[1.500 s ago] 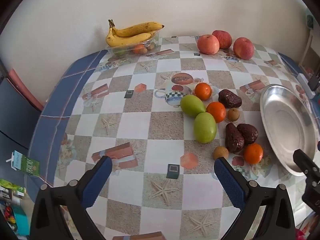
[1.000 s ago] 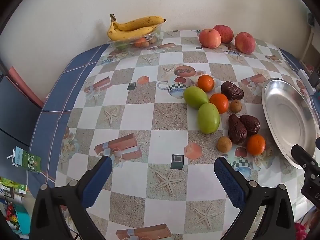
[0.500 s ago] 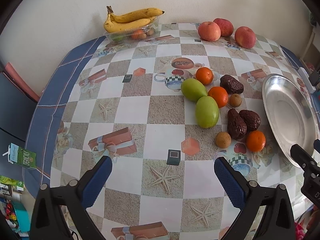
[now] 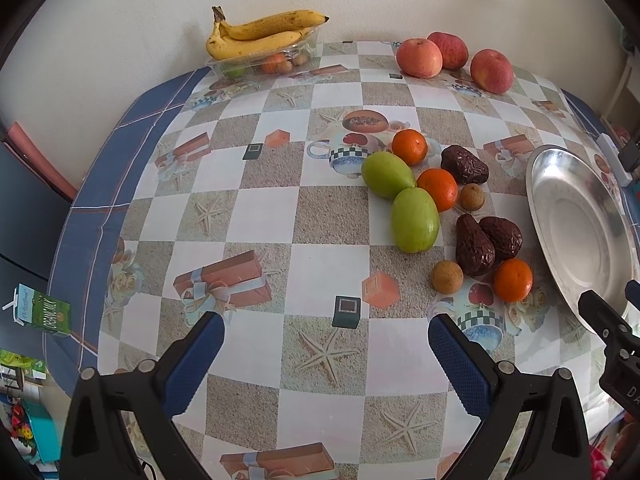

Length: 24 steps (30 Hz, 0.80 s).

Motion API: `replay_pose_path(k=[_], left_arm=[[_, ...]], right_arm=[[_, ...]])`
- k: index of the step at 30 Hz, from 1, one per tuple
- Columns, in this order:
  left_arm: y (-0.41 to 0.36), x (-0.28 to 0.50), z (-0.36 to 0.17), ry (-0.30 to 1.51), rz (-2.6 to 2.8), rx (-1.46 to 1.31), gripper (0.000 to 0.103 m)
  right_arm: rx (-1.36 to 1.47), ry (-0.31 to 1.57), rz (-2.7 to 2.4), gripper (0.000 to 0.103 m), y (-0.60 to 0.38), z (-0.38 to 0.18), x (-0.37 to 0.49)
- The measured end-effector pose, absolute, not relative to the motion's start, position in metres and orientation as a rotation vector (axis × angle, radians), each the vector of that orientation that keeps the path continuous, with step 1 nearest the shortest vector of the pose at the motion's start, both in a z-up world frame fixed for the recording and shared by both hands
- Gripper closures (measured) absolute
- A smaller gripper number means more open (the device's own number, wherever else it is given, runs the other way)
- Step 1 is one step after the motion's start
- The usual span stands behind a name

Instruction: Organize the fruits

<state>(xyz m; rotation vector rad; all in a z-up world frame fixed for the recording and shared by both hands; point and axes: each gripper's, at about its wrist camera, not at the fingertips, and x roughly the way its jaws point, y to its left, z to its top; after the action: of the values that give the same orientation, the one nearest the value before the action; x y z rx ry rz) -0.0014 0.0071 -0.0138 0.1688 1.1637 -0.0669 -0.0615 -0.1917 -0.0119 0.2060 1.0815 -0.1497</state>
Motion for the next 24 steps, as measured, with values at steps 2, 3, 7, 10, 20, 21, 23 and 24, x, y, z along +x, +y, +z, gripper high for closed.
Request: replay_pose_path(k=[2,3,7,10,20,21,23,24], left_arm=[[0.0073,-0.0014,-0.0145,1.165,-0.067,0.169,0.0],[0.0076,-0.0015,-0.0151,1.165,-0.067,0.168,0.0],[0.0082,-0.0014,-0.0157,1.165,-0.067,0.168,0.0],[0.0082,-0.0014,-0.0156,1.165,-0.067,0.168,0.0],[0.0082,-0.0015,-0.0159,1.167,-0.068,0.17,0.0],[0.0086,-0.0015,-0.0163,1.166,-0.068,0.17,0.0],[0.0091,-0.0014,-0.0166,1.166,-0.068,0.169,0.0],[0.0093,-0.0016,-0.0167,1.166,-0.067,0.168,0.0]], right_arm=[[0.206,1.083,-0.149,0.009,-0.1915,-0.0122,-0.0616],[0.206,1.083,-0.149,0.009,-0.1918,-0.0123,-0.0619],[0.206,1.083,-0.149,0.009,-0.1914,-0.013,-0.0624],[0.206,1.083,-0.149,0.009,-0.1912,-0.0131,-0.0624],[0.205,1.083,-0.148,0.009,-0.1912,-0.0129,-0.0617],[0.206,1.084,-0.148,0.009,-0.1916,-0.0126,-0.0617],[0.206,1.083,-0.148,0.009,-0.1913,-0.0128,-0.0619],[0.206,1.083,-0.149,0.009,-0.1915,-0.0125,-0.0617]])
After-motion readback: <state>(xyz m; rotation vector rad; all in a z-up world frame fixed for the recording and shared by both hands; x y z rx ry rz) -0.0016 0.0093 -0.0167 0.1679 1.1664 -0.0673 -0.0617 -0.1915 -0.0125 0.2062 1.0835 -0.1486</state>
